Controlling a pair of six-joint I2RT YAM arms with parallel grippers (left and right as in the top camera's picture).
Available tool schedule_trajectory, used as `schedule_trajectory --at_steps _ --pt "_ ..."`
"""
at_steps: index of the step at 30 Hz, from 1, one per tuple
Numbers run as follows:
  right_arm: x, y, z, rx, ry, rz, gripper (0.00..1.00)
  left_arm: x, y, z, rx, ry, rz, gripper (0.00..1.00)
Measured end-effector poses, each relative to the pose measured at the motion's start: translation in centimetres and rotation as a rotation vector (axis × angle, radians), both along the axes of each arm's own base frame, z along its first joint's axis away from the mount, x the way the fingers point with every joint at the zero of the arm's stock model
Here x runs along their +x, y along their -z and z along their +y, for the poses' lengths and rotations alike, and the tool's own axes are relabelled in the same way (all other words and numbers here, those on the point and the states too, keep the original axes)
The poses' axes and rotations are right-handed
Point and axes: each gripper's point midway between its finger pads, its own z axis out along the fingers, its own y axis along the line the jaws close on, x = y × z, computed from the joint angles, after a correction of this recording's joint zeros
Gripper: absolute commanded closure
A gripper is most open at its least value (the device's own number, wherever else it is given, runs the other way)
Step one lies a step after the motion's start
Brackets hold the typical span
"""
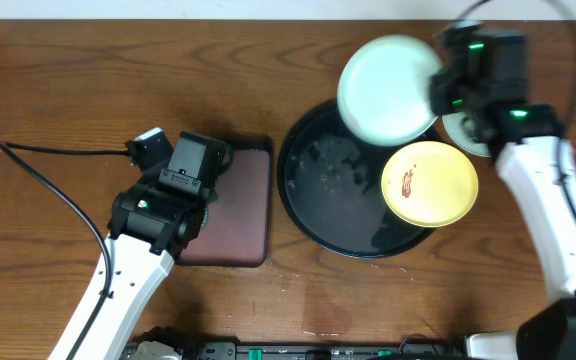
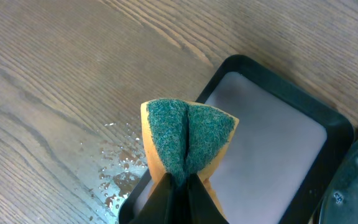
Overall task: Clean dirty plates on tray and stack at the side
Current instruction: 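Carry the green plate right and set it on the green stack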
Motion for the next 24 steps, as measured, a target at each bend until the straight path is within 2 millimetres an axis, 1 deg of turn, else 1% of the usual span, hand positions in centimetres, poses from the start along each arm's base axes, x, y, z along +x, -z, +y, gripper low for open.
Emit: schedule_trajectory --at_steps 1,2,3,5,6,7,10,12,15,17,20,22,24 --pt "0.0 -0.7 -1.4 0.036 0.038 -0.013 0.99 0.0 0.0 0.0 0.0 0.0 0.0 0.92" --pt "-0.3 -1.5 -3.5 0.074 0.098 -0.026 0.99 0.0 0.0 0.0 0.0 0.0 0.0 0.92" --pt "-0.4 -1.8 -4.3 0.085 0.123 -0.031 0.99 0.0 0.0 0.0 0.0 0.0 0.0 0.92" --pt "-1.4 -2.1 -8.5 0.13 0.261 -0.018 0.99 0.1 0.1 0.0 0.0 0.0 0.001 0.92" --pt "-1.9 -1.9 -10.0 0.143 0.314 -0.007 0.99 0.1 0.1 0.0 0.0 0.0 0.002 0.92" --pt "-2.4 -1.4 -12.1 0.158 0.388 0.012 0.99 0.1 0.2 0.0 0.001 -0.001 0.005 0.92" --pt "-3.3 0.7 -16.8 0.191 0.559 0.057 0.99 0.2 0.6 -0.1 0.004 -0.006 0.018 0.92" --pt "-3.2 2.2 -18.5 0.201 0.619 0.072 0.99 0.4 1.0 -0.2 0.009 -0.006 0.031 0.92" --pt "-2.9 5.9 -20.4 0.218 0.684 0.128 0.99 0.7 1.9 -0.3 0.018 -0.009 0.059 0.92" --pt "-2.6 9.1 -20.9 0.225 0.704 0.188 0.99 1.0 2.4 -0.4 0.022 -0.012 0.074 0.93" --pt "-2.2 12.4 -21.1 0.229 0.718 0.245 0.99 1.2 3.0 -0.4 0.028 -0.012 0.092 0.92" --pt "-1.8 14.1 -21.3 0.23 0.723 0.266 0.99 1.2 3.2 -0.5 0.029 -0.013 0.101 0.92" --pt "-1.6 15.3 -21.5 0.227 0.728 0.279 0.98 1.2 3.3 -0.5 0.029 -0.014 0.104 0.93"
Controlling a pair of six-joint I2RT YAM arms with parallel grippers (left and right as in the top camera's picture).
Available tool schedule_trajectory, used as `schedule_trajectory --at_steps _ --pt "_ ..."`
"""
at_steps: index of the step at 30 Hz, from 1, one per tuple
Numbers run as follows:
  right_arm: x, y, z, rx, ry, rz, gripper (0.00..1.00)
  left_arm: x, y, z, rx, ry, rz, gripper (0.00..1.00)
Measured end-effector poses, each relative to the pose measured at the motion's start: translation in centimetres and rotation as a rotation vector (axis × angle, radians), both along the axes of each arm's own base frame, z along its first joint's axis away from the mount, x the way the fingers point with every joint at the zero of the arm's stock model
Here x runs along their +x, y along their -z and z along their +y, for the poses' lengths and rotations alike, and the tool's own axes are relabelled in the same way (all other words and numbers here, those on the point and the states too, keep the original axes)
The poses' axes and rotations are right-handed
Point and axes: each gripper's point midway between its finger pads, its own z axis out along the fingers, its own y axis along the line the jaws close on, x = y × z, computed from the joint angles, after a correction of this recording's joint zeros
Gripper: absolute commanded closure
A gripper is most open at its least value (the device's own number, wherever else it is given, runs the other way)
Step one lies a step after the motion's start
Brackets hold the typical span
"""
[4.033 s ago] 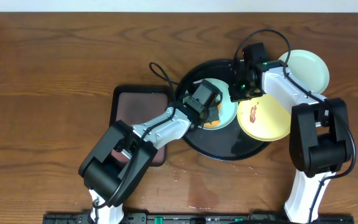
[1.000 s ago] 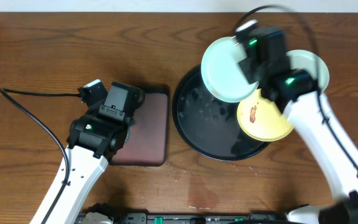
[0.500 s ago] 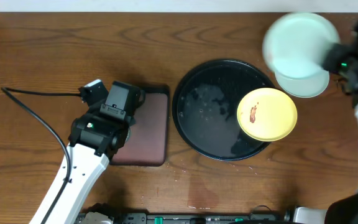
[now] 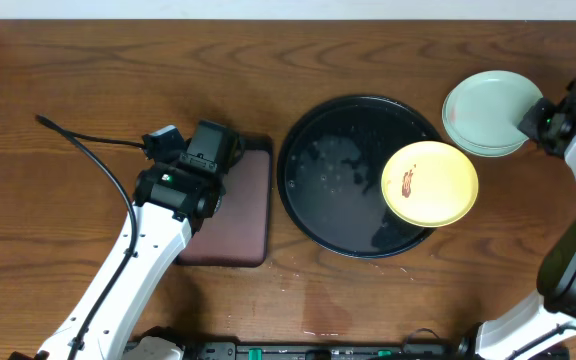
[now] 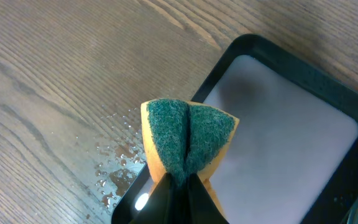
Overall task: Clean dirty plates on tray and stack at the side
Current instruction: 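Carry the green plate right and set it on the green stack, then grip the yellow plate rim with the right gripper, drag it inward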
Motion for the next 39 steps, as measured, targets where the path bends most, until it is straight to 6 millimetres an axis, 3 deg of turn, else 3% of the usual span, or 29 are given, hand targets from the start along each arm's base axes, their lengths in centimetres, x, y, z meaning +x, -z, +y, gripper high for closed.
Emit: schedule_trajectory --at_steps 2,4,6,7,9,13,16,20,24,32,35,39 --pt "0.3 0.8 -0.2 -0.004 0.004 0.004 0.93 0.0 0.0 0.0 0.0 0.0 0.0 0.92" --pt "0.5 1.1 -0.5 -0.008 0.013 -0.001 0.78 0.0 0.0 0.0 0.0 0.0 0.0 0.92" --pt "0.6 1.1 -0.6 -0.009 0.022 -0.005 0.31 0.0 0.0 0.0 0.0 0.0 0.0 0.92" --pt "0.7 1.1 -0.6 -0.013 0.022 -0.008 0.15 0.0 0.0 0.0 0.0 0.0 0.0 0.92" --pt "0.7 1.0 -0.6 -0.013 0.022 -0.011 0.02 0.0 0.0 0.0 -0.001 0.0 -0.001 0.92" --pt "1.1 1.1 0.7 0.046 -0.033 -0.024 0.01 0.0 0.1 -0.1 -0.009 0.002 0.001 0.92" --pt "0.9 1.4 3.6 0.181 -0.125 -0.025 0.01 0.0 0.1 -0.3 -0.016 0.005 0.003 0.92" --pt "-1.3 1.8 7.9 0.392 -0.217 0.036 0.01 0.0 0.2 -0.4 -0.022 0.007 0.005 0.92" --pt "-3.7 0.7 10.2 0.479 -0.276 0.091 0.01 0.0 0.2 -0.5 -0.032 0.01 0.008 0.92" --pt "-9.5 -4.6 10.5 0.365 -0.29 0.185 0.01 0.4 0.2 -1.0 -0.058 0.017 -0.008 0.92" --pt "-11.2 -4.5 10.4 0.329 -0.28 0.253 0.01 0.7 0.2 -1.4 -0.077 0.022 -0.018 0.92" --pt "-11.1 -3.2 10.6 0.267 -0.298 0.277 0.01 1.1 0.1 -1.9 -0.106 0.031 -0.032 0.92"
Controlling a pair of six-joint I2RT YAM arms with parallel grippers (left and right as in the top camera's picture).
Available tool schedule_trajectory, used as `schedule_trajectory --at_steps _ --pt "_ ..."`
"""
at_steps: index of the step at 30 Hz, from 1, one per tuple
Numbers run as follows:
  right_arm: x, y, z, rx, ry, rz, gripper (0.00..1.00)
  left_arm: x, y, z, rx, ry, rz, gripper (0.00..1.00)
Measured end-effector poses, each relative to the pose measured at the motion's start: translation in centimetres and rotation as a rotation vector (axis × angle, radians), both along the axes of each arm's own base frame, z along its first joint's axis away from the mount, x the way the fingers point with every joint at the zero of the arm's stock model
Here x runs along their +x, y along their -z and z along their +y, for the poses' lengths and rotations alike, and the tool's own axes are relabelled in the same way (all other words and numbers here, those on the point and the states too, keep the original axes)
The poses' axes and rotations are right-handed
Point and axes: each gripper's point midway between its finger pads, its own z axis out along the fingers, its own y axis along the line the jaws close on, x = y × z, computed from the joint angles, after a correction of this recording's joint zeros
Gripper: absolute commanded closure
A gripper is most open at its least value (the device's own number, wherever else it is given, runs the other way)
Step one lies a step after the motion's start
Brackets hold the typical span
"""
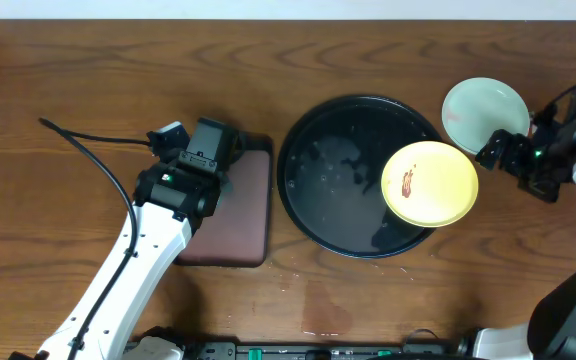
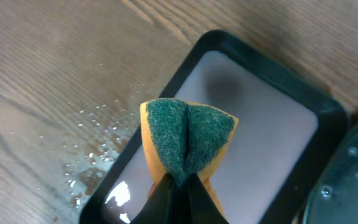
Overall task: Clean dirty plates on tray and stack at the side
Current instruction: 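Grip the yellow plate rim with the right gripper, drag it inward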
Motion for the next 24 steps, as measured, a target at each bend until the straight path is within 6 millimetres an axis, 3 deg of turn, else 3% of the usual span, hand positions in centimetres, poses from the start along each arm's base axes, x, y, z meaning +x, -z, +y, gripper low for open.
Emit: schedule_trajectory --at_steps 1,4,5,6,9,12,16,20,24 --pt "0.1 0.5 0.1 -0.016 -0.007 0.0 0.02 0.0 0.0 -0.1 -0.004 0.001 -0.001 0.92" --pt "0.0 2.6 0.4 -0.055 -0.027 0.003 0.18 0.0 0.0 -0.2 -0.01 0.002 0.0 0.92" --pt "-0.1 3.3 0.5 -0.063 -0.03 0.004 0.31 0.0 0.0 -0.2 -0.01 0.002 0.0 0.92" --pt "-0.1 3.8 0.4 -0.069 -0.027 0.004 0.37 0.0 0.1 -0.2 -0.012 0.002 0.002 0.92" --pt "-0.3 4.9 0.2 -0.081 -0.008 0.007 0.29 0.0 0.1 -0.2 -0.012 0.002 0.001 0.92" --pt "-0.6 5.6 0.1 -0.087 0.004 0.01 0.3 0.0 0.1 -0.2 -0.012 0.002 0.001 0.92" --pt "-1.4 6.8 0.2 -0.087 0.01 0.029 0.5 0.0 0.0 -0.2 -0.012 0.002 0.0 0.92" --pt "-2.0 7.6 0.4 -0.08 0.014 0.049 0.53 0.0 0.0 -0.2 -0.013 0.002 0.0 0.92" --pt "-2.1 7.9 0.5 -0.078 0.013 0.053 0.67 0.0 0.0 -0.2 -0.013 0.002 0.0 0.92"
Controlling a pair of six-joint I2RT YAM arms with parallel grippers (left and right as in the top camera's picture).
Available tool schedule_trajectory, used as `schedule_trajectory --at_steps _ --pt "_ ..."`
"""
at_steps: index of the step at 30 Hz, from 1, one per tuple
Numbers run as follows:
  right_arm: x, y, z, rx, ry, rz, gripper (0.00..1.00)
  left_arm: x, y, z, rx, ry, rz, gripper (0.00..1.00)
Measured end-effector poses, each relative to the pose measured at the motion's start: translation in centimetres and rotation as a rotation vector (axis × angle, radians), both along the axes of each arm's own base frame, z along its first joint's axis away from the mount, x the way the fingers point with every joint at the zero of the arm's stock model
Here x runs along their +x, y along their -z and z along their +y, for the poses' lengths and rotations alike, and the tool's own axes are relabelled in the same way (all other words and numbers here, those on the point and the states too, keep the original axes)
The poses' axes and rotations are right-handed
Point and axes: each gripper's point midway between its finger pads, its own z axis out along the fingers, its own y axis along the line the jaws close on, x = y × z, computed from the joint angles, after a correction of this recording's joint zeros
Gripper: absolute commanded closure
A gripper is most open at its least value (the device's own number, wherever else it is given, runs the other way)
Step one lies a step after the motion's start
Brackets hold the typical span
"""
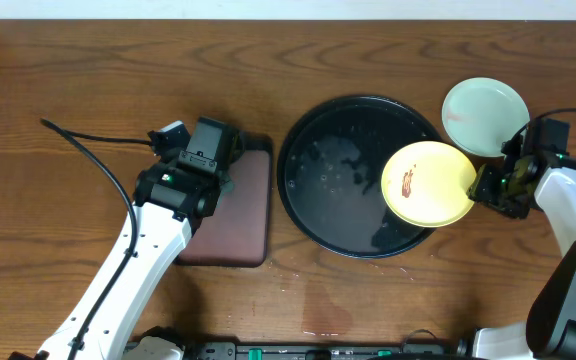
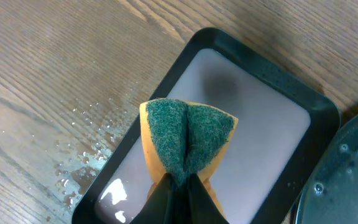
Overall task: Clean dirty plates on tray and stack at the side
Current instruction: 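Grip the yellow plate rim with the right gripper, drag it inward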
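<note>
A yellow plate (image 1: 428,183) with a red smear lies on the right side of the round black tray (image 1: 318,200). Pale green plates (image 1: 483,115) sit stacked on the table just right of the tray. My right gripper (image 1: 495,187) is at the yellow plate's right rim; its jaws are too small to read. My left gripper (image 2: 178,179) is shut on a folded sponge (image 2: 188,140), green scourer outward, and hangs over the small rectangular tray (image 2: 263,121), seen left of the round tray in the overhead view (image 1: 248,215).
Water droplets (image 2: 82,162) lie on the wood beside the rectangular tray. A black cable (image 1: 78,150) runs across the table to the left arm. Drops of water speckle the round tray's floor.
My right gripper has moved from beside the pale green plates down to the yellow plate's right rim. The left gripper has hardly shifted, still holding the sponge over the rectangular tray.
First my right gripper held a pale green plate above the round tray's far right edge. Then that plate lay on the stack right of the tray and the gripper was off at the edge. It came back between the stack and the yellow plate, and now sits at its rim.
</note>
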Motion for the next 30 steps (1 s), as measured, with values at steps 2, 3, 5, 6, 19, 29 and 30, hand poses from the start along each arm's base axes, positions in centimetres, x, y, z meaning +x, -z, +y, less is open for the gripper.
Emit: schedule_trajectory --at_steps 2,3,5,6,19,29,30 --pt "0.0 0.2 0.0 0.001 0.008 -0.001 0.67 0.0 0.0 0.0 0.0 0.0 -0.001 0.92" --pt "0.0 0.2 0.0 0.001 0.009 -0.002 0.67 0.0 0.0 0.0 -0.001 0.0 -0.002 0.92" --pt "-0.2 0.5 0.1 0.003 0.014 0.002 0.67 0.1 0.0 0.0 -0.002 0.0 -0.005 0.92" --pt "-0.3 0.6 0.1 0.006 0.019 0.005 0.67 0.1 -0.1 -0.1 -0.003 0.0 -0.007 0.92" --pt "0.9 0.0 1.9 0.119 0.016 -0.057 0.99 0.2 -0.1 -0.1 -0.004 0.0 -0.011 0.92" --pt "4.4 -1.7 7.1 0.241 -0.133 -0.213 0.99 1.3 -0.4 -1.4 -0.07 0.024 -0.051 0.92" --pt "4.7 -1.9 7.9 0.244 -0.157 -0.225 0.99 1.5 -0.4 -1.9 -0.094 0.039 -0.058 0.92"
